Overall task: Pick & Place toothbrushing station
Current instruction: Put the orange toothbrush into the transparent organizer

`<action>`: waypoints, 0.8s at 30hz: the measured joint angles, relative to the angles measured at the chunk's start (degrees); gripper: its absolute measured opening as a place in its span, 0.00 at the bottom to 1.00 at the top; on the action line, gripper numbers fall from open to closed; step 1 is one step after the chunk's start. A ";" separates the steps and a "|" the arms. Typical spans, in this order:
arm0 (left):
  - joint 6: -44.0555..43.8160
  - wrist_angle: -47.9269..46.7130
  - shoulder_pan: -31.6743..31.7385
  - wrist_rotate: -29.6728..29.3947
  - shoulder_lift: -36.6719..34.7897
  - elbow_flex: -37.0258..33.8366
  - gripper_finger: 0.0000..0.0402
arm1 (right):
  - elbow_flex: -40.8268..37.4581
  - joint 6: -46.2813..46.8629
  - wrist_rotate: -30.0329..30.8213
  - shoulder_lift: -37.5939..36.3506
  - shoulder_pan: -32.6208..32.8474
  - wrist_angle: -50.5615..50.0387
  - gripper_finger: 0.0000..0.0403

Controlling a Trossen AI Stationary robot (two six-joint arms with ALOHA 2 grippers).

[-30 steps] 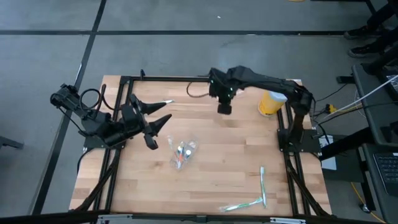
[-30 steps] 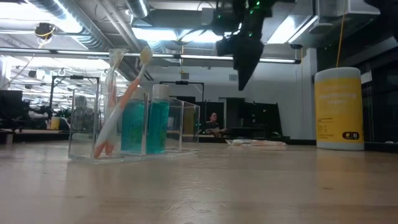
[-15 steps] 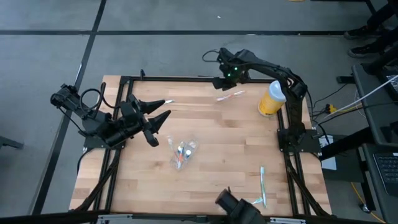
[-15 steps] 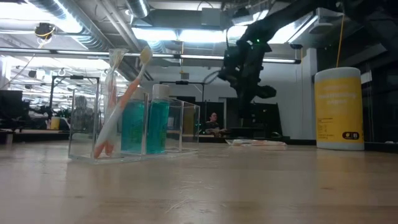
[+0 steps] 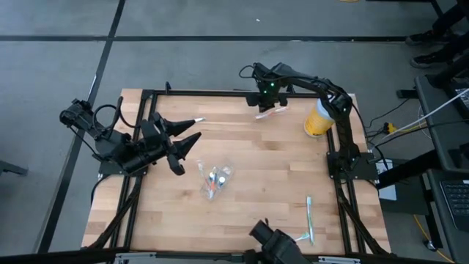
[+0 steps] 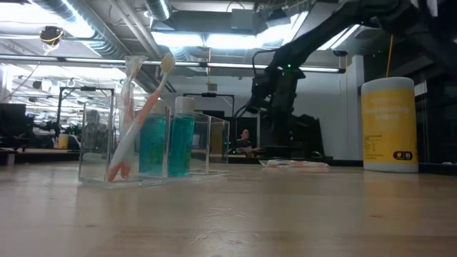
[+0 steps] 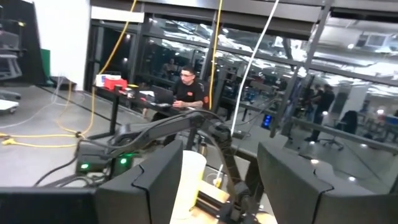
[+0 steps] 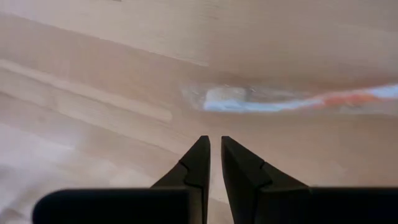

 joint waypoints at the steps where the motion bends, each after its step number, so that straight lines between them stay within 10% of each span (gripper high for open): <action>1: -0.17 0.00 -0.05 0.36 0.00 0.00 0.51 | 0.00 -1.11 0.54 0.21 0.02 0.34 0.11; 10: 0.21 -0.01 -1.25 -0.51 0.23 0.00 0.51 | 0.00 -43.51 10.52 0.20 4.54 -5.38 0.11; 16: -0.20 0.06 -0.92 -0.57 0.22 0.00 0.51 | -0.02 -60.29 25.42 0.18 8.17 -3.40 0.11; 24: -1.63 0.08 -0.92 -2.06 1.84 0.00 0.51 | -0.02 -67.80 22.87 0.16 9.91 -0.02 0.16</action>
